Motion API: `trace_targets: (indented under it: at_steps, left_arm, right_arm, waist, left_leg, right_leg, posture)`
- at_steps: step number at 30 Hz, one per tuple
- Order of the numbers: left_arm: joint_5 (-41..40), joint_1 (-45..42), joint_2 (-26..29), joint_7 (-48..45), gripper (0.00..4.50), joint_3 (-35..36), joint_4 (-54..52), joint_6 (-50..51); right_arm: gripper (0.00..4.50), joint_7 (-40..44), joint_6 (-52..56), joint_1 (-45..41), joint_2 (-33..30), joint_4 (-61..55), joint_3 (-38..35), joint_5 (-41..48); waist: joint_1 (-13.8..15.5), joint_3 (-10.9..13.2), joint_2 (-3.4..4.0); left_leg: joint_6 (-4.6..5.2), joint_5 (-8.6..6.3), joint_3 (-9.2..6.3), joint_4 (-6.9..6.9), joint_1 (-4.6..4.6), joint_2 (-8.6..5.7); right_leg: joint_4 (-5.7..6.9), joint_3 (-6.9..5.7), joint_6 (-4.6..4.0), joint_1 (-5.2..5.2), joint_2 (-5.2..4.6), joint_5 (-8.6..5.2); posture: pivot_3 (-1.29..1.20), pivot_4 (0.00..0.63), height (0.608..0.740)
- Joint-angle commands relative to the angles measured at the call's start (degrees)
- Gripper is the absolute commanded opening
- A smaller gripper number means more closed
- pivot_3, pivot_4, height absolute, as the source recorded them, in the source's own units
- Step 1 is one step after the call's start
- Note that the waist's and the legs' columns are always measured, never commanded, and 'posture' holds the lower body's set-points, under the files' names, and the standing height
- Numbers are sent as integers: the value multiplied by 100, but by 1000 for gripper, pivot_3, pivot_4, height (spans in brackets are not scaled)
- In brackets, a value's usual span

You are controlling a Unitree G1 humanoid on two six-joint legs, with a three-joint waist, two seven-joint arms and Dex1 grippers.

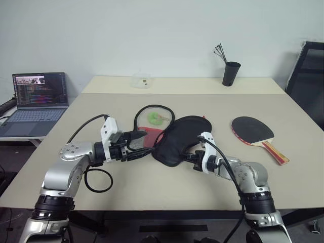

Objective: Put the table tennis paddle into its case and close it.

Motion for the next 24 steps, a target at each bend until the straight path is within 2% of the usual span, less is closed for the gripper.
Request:
trace_targets:
  at_steps: [1,5,12,18,24]
  left_arm:
    - [-188,5,-39,49,3631,-5,-433,108]
    - [-209,34,-62,43,3631,-28,-543,181]
    - [-155,-26,-60,-11,3631,-76,-475,159]
    - [-102,-70,-53,-60,3631,-166,-403,90]
    - [-54,-84,-65,-83,3631,-189,-341,37]
  right_arm:
    - [53,89,476,163,-209,-633,-127,317]
    - [53,332,797,266,-754,-832,-121,452]
    - [53,1004,661,-77,-1795,-267,-5,325]
    - [53,1958,210,-583,-2757,620,533,-12]
    - [53,2859,-432,-1181,-3268,1538,1200,-558]
  waist:
    - [-6,0,0]
    - [-5,0,0]
    - [-2,0,-2]
    - [1,1,-4]
    - [-2,3,-7]
  left_leg:
    - [0,0,6,0,0,0]
    - [0,0,11,2,2,0]
    - [0,0,17,1,1,0]
    - [1,0,27,3,1,-3]
    - [1,-1,32,3,1,-1]
  right_leg:
    - [0,6,-4,-3,1,3]
    - [0,11,-5,-4,3,3]
    - [-4,17,-5,-7,6,3]
    - [-7,27,-4,-7,6,4]
    - [-7,31,-4,-11,10,5]
  posture:
    - [0,150,740]
    - [0,150,740]
    - [0,150,740]
    - [0,150,740]
    - [0,150,740]
